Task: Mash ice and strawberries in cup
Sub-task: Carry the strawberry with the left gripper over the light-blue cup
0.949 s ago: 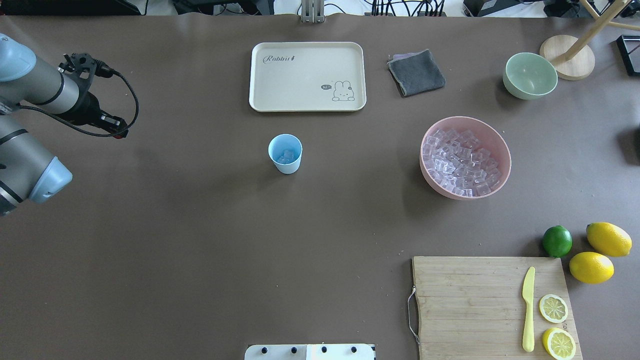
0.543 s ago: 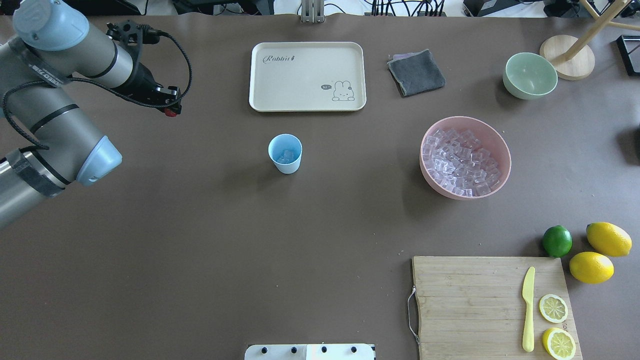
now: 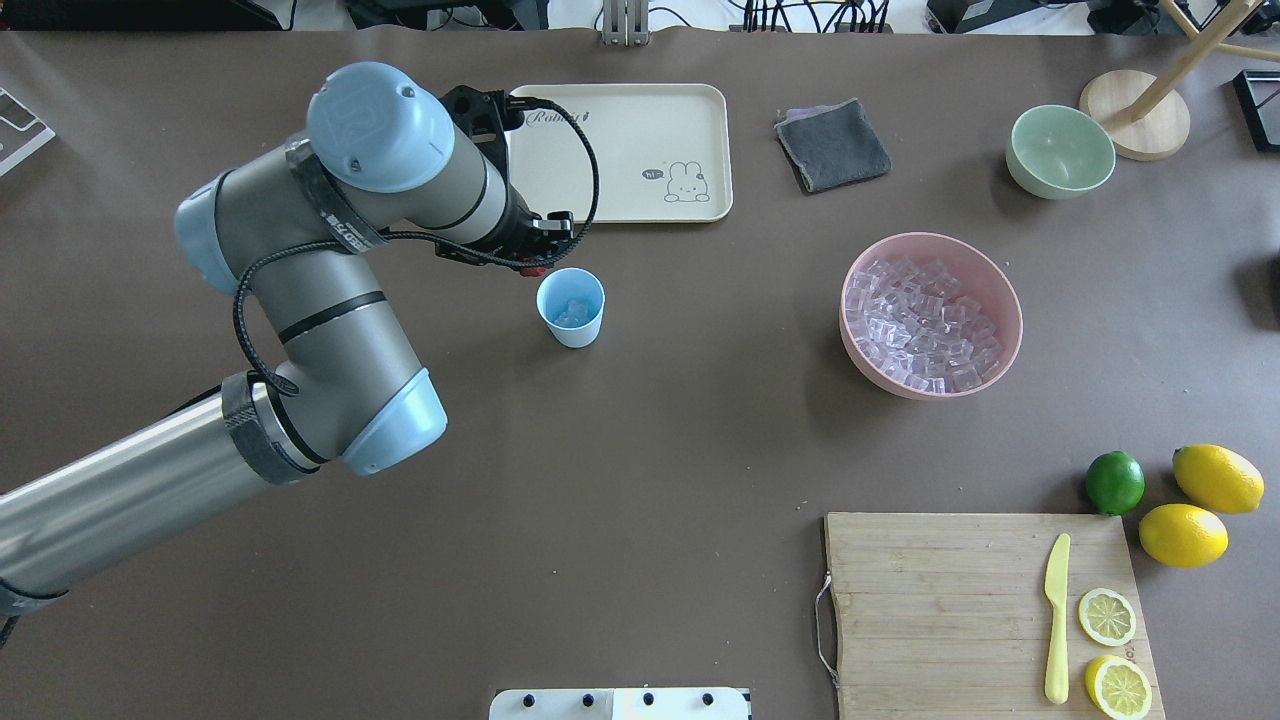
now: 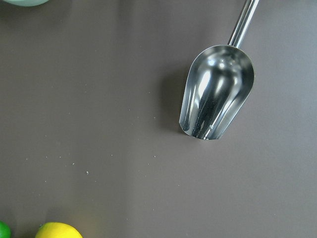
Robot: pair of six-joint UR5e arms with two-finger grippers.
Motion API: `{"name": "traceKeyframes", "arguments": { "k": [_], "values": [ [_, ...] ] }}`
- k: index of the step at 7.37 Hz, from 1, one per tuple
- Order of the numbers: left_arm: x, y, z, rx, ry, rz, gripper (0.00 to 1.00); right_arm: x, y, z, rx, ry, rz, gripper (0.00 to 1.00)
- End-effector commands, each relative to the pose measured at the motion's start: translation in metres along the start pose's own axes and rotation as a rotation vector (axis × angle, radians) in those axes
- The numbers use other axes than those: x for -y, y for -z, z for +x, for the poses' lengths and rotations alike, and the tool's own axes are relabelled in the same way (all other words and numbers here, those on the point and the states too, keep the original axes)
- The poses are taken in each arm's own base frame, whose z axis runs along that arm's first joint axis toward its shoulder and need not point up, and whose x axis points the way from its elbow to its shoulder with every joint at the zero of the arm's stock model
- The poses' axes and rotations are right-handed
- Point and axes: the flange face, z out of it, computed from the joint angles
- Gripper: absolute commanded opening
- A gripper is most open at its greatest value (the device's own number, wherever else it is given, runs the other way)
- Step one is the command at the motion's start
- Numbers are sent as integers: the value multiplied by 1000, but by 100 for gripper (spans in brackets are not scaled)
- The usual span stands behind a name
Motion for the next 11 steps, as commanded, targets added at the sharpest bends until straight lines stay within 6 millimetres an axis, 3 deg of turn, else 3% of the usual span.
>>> {"name": "traceKeyframes", "arguments": {
  "k": [1, 4, 5, 6, 8, 9, 11],
  "values": [
    [-30, -11, 26, 24, -6, 19, 32, 0, 0, 0, 1, 0, 0, 99],
    [-32, -9, 27, 17, -7, 20, 38, -1, 1, 1, 2, -4, 2, 100],
    [-31, -8, 27, 17, -4, 21, 59, -1, 0, 2, -2, -5, 0, 100],
    [-31, -6, 28, 14, -5, 22, 94, -1, 0, 2, -2, -4, -1, 100],
    [-31, -6, 25, 15, -8, 21, 97, -3, -1, 2, 0, -6, -3, 100],
    [-31, -4, 1, 27, -10, 23, 97, -3, -1, 2, 0, -6, -3, 100],
    [-18, 16, -112, 77, 3, -14, 97, -3, -1, 2, -2, -4, -1, 100]
  ]
}}
